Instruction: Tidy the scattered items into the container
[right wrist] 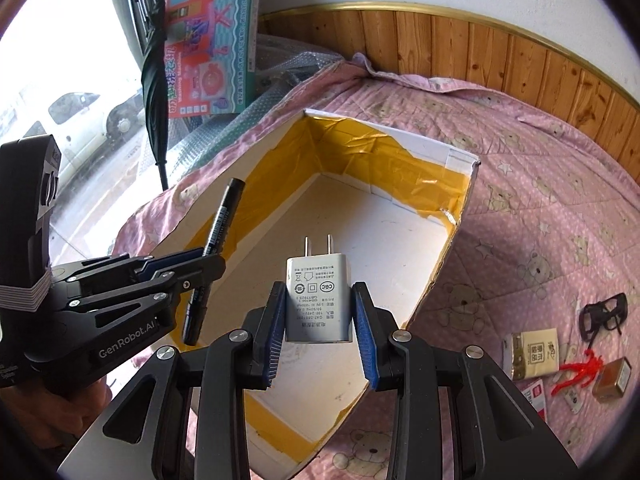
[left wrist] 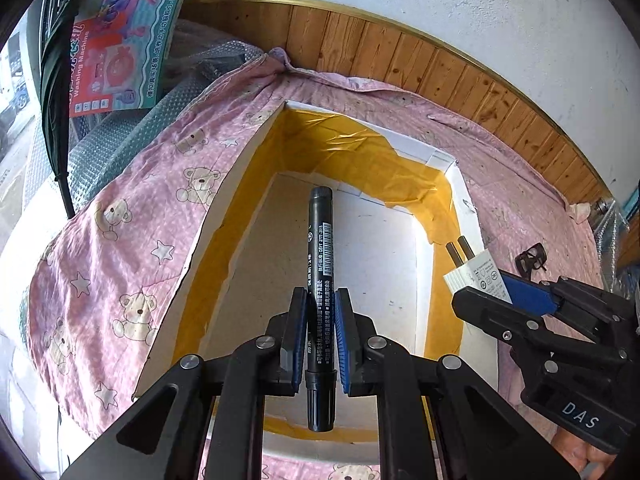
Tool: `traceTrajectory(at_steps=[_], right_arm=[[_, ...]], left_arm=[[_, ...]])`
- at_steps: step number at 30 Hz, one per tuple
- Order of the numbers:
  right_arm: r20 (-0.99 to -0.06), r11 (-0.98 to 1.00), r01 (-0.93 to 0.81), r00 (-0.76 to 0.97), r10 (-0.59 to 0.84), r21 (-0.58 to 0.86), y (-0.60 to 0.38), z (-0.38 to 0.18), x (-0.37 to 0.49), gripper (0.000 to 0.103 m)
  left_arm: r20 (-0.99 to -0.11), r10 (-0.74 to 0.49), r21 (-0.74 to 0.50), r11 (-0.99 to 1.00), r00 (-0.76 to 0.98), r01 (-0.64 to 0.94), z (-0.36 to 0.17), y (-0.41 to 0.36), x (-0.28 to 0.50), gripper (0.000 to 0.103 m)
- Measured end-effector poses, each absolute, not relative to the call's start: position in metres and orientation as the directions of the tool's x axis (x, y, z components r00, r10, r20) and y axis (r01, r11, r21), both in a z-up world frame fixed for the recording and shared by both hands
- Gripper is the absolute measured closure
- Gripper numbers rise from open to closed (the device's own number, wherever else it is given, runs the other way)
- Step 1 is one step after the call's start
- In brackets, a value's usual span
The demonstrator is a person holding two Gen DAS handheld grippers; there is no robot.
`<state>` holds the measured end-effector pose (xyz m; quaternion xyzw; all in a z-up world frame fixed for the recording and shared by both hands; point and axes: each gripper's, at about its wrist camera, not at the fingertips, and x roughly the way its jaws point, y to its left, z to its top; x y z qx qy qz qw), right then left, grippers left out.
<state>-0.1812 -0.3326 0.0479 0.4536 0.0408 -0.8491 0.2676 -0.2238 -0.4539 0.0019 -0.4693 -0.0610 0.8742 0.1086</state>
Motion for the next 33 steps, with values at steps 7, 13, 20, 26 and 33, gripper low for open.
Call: traceTrajectory(at_steps=[7, 13, 20, 26, 33], right_arm=[[-0.783, -0.865, 0.471, -0.467, -0.412, 0.174, -0.327, 0.047, -0.197, 0.067], [-0.716, -0.902, 0.389, -0.574, -0.396, 0.187, -0.299, 0.065, -0.183, 0.056], [-0.805, -0.917, 0.337, -0.473, -0.359, 0.211, -0.29, 0.025, -0.188, 0.093], [-0.775, -0.914, 0.354, -0.516, -0.366, 0.197, -0.279, 0.04, -0.16, 0.101], [-0.79, -0.915, 0.369, -0.505, -0.346, 0.164, -0.266, 0.039, -0.126, 0.1]], left_arm=[[-0.819, 0.233, -0.191, -0.972, -0.524, -0.135, -0.002, -0.452, -0.238, 0.077], [-0.797, 0.155, -0.114, -0.988, -0.584, -0.106, 0.01, -0.466, -0.237, 0.055], [-0.807, 0.06, -0.052, -0.998, -0.587, -0.031, -0.005, -0.506, -0.232, 0.062], [-0.815, 0.068, -0.074, -0.997, -0.576, -0.012, -0.015, -0.517, -0.215, 0.094], [-0.819, 0.106, -0.088, -0.994, -0.564, -0.059, -0.009, -0.505, -0.179, 0.095]])
